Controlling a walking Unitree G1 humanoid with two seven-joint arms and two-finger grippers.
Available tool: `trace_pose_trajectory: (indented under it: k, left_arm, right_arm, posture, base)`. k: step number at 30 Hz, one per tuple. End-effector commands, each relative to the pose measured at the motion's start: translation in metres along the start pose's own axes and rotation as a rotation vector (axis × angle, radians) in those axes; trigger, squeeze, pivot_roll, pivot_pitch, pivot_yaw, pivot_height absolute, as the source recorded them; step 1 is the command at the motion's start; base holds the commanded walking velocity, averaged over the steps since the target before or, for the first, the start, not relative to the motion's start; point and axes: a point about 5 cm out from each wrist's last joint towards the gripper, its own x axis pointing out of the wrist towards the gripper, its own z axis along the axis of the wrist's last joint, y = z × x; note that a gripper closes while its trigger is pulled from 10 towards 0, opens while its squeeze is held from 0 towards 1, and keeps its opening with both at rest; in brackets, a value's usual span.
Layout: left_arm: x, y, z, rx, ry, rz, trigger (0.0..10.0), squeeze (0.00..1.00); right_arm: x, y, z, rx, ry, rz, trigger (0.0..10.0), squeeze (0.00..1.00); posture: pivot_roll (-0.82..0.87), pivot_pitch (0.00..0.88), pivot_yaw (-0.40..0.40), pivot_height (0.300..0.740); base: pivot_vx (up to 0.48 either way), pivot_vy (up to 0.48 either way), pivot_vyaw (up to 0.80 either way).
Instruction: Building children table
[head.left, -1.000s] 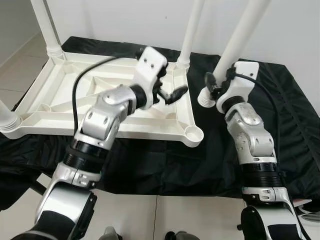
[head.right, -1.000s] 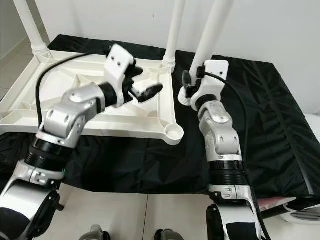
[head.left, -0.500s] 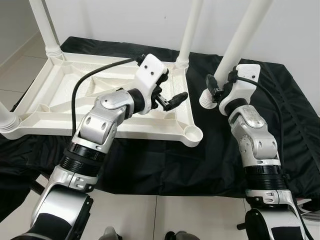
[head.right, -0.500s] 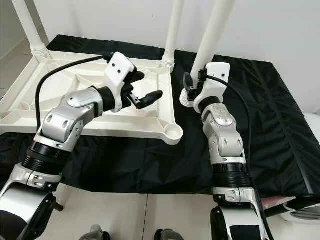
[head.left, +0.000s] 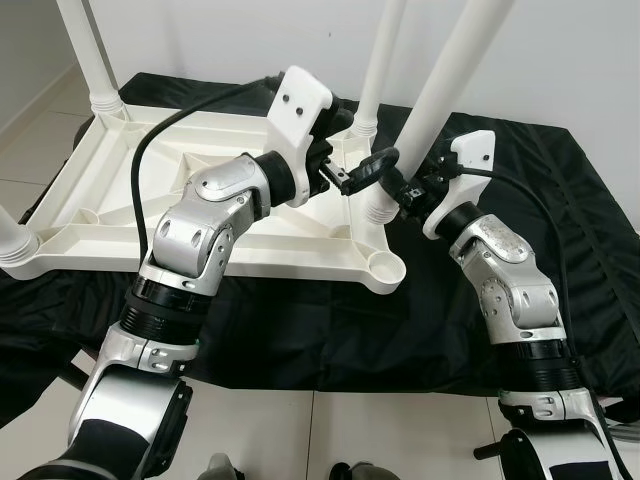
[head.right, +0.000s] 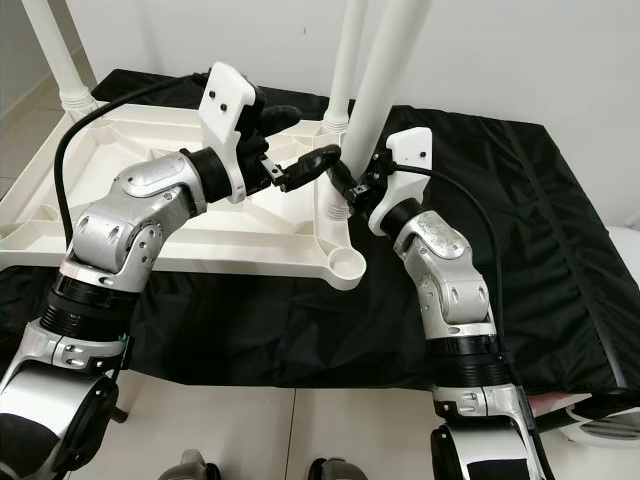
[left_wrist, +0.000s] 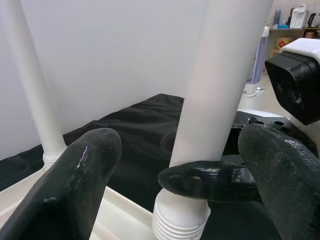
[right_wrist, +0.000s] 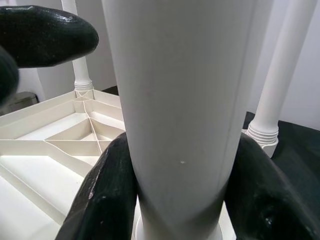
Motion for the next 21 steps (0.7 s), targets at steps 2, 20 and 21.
trace_pose_trajectory:
  k: [2,20,21]
  left_arm:
    - [-0.003,-0.008,-0.002,0.027,0.016,-0.122,10.0,0.0]
    - [-0.005,-0.006,0.013,0.031,-0.033,-0.146,10.0,0.0]
    - [-0.005,-0.006,0.013,0.031,-0.033,-0.146,10.0,0.0]
  right_arm:
    - [-0.005,-0.001,0.003,-0.021,-0.018,0.002,10.0,0.0]
    - [-0.018,0.006,-0.007,-0.007,0.04,0.192,10.0,0.0]
    - [-0.018,0.006,-0.007,-0.007,0.04,0.192,10.0,0.0]
  posture:
    - [-0.03,0.077,-0.05,0.74]
    - [-0.01,0.083,-0.052,0.74]
    - [-0.01,0.083,-0.052,0.74]
  base:
    - [0.0,0.0,0.0]
    - [0.0,0.0,0.0]
    - [0.0,0.0,0.0]
